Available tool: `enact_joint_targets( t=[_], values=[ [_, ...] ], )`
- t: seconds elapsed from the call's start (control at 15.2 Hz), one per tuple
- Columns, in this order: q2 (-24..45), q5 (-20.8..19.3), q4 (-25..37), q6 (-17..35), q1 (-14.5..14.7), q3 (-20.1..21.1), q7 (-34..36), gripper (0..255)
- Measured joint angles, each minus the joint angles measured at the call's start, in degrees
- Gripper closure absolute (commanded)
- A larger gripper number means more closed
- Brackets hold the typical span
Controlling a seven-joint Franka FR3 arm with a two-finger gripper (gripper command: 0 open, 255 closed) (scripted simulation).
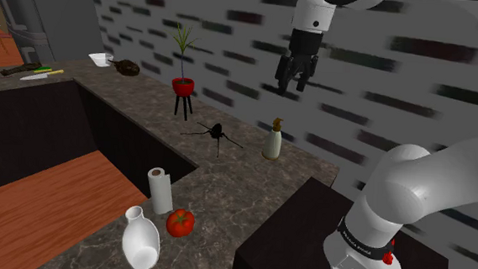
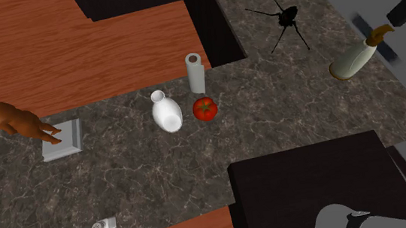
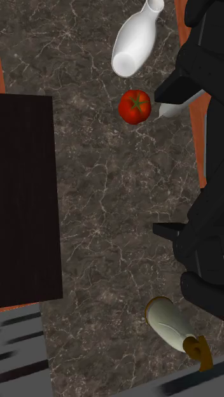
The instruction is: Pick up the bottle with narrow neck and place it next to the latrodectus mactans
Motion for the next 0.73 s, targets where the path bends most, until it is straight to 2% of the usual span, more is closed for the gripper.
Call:
enact_joint_targets(
  t=[0.2,0.73],
  values=[
    [0.66,0.63,-1.15,1.79,0.44,1.12,1.01,0],
    [7.73,4.45,-4.05,12.07,3.45,9.07,8.29,0]
  ],
)
